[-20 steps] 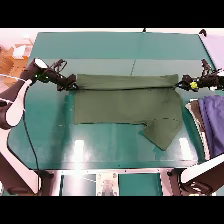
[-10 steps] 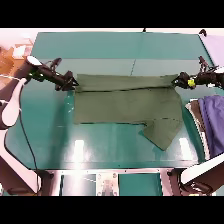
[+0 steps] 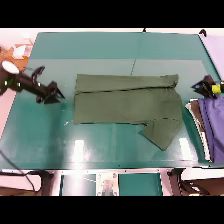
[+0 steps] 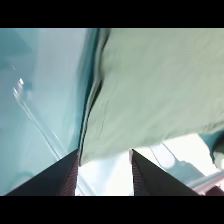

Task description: Fold the shirts.

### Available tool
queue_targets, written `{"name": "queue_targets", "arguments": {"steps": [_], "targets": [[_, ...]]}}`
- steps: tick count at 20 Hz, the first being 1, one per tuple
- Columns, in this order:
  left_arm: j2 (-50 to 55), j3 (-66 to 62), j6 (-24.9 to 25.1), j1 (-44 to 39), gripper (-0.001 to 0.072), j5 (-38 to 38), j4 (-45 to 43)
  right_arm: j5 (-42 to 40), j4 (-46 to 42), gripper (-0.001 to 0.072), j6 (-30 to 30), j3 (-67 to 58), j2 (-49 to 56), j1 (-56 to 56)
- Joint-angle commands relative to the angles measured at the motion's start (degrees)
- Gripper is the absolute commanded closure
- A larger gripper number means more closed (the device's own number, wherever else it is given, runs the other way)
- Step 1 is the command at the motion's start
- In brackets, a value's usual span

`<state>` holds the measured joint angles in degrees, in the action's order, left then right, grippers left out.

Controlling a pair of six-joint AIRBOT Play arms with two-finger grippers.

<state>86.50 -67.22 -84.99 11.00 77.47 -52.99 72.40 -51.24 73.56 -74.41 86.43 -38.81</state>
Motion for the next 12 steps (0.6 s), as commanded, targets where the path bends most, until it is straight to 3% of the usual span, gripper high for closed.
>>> {"name": "queue_targets", "arguments": {"steps": [1,3,5,8,12], "targets": [[-8.87,20.37,3.26,-0.57,0.0336,-10.62,7.45,-3.52,0.20,0.0413,-0.07,13.42,-10.64,-4.94],[-10.21,26.91,5.20,-2.54,0.0335,-14.51,10.97,-4.31,0.33,0.0340,-0.09,17.03,-13.05,-4.92],[-10.40,30.88,4.81,-5.33,0.0336,-17.64,11.47,-4.22,1.75,0.0340,-0.09,18.75,-13.33,-4.74],[-10.78,34.58,2.14,-9.62,0.0337,-21.42,11.47,-4.28,2.23,0.0339,-0.09,20.26,-13.33,-4.74],[-10.78,35.15,-2.25,-11.43,0.0338,-34.25,13.79,-5.05,2.86,0.0284,-0.07,21.70,-13.33,-4.74]]}}
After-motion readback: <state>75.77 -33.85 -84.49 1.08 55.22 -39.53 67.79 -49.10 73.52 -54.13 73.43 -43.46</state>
